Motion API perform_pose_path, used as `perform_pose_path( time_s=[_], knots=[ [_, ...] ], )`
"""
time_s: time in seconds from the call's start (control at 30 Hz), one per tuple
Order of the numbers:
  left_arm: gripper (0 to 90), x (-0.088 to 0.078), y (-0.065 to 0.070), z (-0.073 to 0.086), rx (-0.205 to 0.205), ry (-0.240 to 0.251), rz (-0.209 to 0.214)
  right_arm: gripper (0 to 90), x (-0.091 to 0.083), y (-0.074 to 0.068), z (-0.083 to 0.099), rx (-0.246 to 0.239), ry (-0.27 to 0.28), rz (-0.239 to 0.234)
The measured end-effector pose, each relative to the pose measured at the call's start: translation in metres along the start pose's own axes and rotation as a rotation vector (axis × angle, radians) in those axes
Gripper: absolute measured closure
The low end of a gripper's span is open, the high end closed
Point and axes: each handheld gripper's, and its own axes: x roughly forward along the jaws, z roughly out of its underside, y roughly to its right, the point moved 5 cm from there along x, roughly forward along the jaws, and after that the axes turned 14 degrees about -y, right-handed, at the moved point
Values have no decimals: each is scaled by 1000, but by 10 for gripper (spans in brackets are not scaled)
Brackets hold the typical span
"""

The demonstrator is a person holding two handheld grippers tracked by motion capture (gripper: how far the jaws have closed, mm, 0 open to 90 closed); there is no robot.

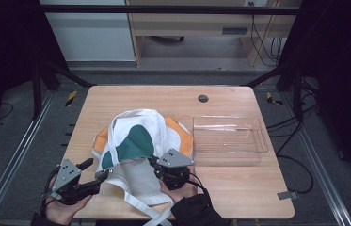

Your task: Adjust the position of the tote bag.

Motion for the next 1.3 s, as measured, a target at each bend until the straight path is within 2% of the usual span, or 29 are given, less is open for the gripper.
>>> perform_pose_path(
  time_s=[0.17, 0.77, 1.07, 1.3],
  knots=[
    [311, -3, 3, -9, 5, 15, -1, 875, 0, 0, 0, 1, 0, -1],
    [294, -5, 22, -44, 74, 39, 9, 874, -1, 0, -1, 4, 0, -7],
    [303, 5, 37, -58, 119, 27, 5, 874, -1, 1, -3, 9, 2, -9],
    [365, 14, 43, -66, 141, 6, -18, 874, -2, 1, -4, 10, 9, -11]
  ],
)
